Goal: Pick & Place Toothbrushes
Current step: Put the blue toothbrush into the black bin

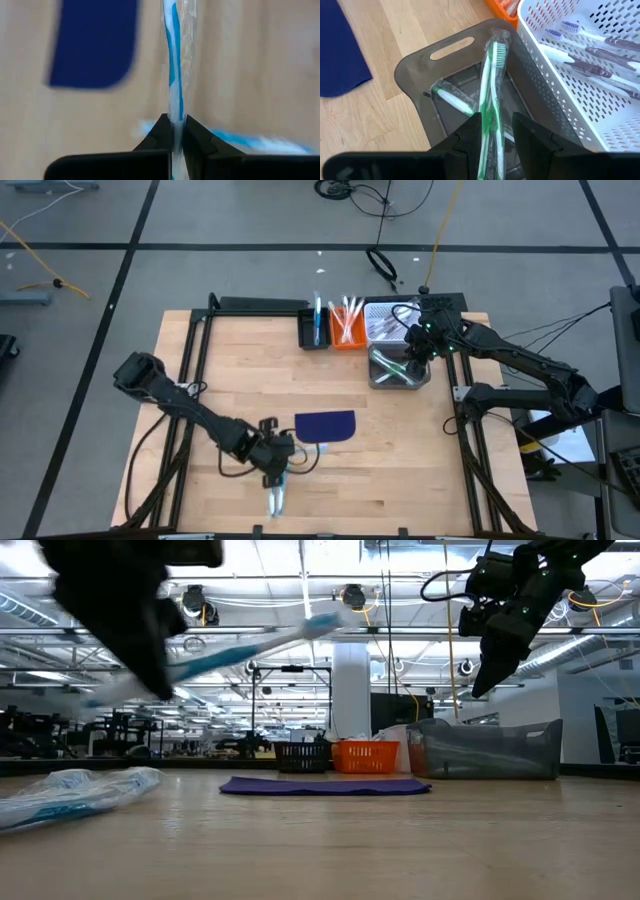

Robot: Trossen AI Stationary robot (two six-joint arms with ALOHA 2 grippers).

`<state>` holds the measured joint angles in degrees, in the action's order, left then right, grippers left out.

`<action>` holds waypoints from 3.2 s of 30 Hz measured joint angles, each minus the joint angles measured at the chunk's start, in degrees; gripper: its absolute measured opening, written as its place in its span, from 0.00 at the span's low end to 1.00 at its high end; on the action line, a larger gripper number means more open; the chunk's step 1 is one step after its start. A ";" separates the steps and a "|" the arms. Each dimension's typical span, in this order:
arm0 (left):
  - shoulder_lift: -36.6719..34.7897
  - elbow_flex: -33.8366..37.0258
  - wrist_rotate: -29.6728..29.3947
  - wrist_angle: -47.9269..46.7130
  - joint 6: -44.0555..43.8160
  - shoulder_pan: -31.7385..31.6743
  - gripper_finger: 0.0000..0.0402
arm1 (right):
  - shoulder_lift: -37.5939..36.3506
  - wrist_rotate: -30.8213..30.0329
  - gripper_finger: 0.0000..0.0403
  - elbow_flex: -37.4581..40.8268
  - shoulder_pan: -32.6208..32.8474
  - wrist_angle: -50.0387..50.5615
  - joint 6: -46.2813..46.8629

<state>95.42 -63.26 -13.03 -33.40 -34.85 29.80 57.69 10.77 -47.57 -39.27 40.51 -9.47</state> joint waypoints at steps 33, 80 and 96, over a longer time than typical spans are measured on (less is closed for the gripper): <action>1.05 -0.07 5.30 57.65 28.55 -35.09 0.05 | 0.02 13.54 0.25 6.78 3.49 -35.92 3.05; 5.99 -0.04 5.26 66.58 27.04 -38.04 0.12 | 11.57 14.59 0.05 6.75 13.15 -75.43 15.67; 4.56 0.00 4.01 63.05 30.81 -38.18 0.13 | 11.52 14.55 0.03 6.75 12.99 -74.73 15.89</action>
<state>99.98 -63.26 -9.01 29.65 -4.04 -8.38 69.21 25.33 -40.82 -26.28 -34.22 6.42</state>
